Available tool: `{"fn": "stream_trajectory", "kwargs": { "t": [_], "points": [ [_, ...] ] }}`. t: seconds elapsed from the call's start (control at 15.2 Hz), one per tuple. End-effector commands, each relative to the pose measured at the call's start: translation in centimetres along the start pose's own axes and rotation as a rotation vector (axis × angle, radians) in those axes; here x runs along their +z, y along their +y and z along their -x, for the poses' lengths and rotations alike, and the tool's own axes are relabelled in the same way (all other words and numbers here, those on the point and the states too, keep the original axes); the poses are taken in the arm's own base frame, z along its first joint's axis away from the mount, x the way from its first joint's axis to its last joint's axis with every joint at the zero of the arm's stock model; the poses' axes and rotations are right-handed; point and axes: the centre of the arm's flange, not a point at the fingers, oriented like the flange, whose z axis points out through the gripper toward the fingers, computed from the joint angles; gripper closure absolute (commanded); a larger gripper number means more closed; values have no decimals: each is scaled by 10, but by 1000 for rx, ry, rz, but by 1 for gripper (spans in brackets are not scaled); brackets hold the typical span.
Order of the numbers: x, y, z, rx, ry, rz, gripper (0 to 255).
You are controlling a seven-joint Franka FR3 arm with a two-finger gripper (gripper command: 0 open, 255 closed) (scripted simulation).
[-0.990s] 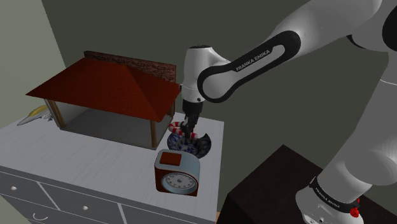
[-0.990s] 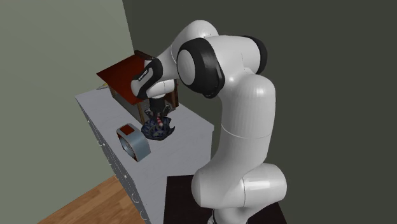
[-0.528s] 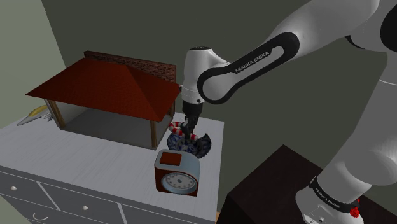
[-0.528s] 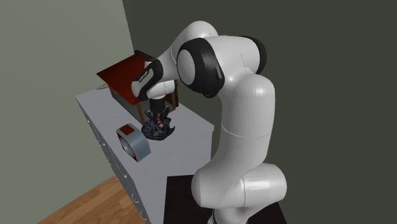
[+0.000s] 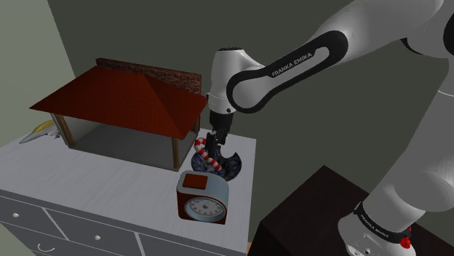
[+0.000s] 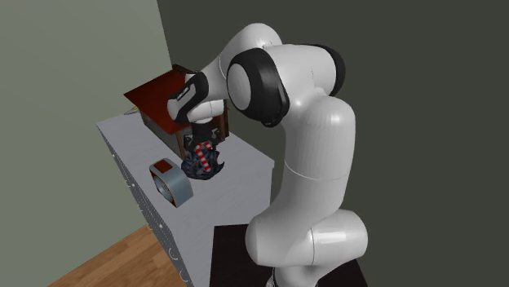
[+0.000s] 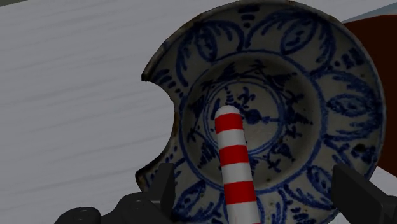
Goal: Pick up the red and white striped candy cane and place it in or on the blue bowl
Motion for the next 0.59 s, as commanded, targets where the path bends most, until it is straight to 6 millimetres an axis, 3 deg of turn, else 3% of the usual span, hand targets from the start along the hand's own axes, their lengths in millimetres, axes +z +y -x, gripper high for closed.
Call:
{"fn": "stream_trajectory", "kwargs": {
  "t": [0.0, 0.07, 0.53],
  "points": [
    [-23, -1, -1, 0, -1, 0, 0],
    [-34, -1, -1, 0, -1, 0, 0],
    [-34, -1, -1, 0, -1, 0, 0]
  ]
}}
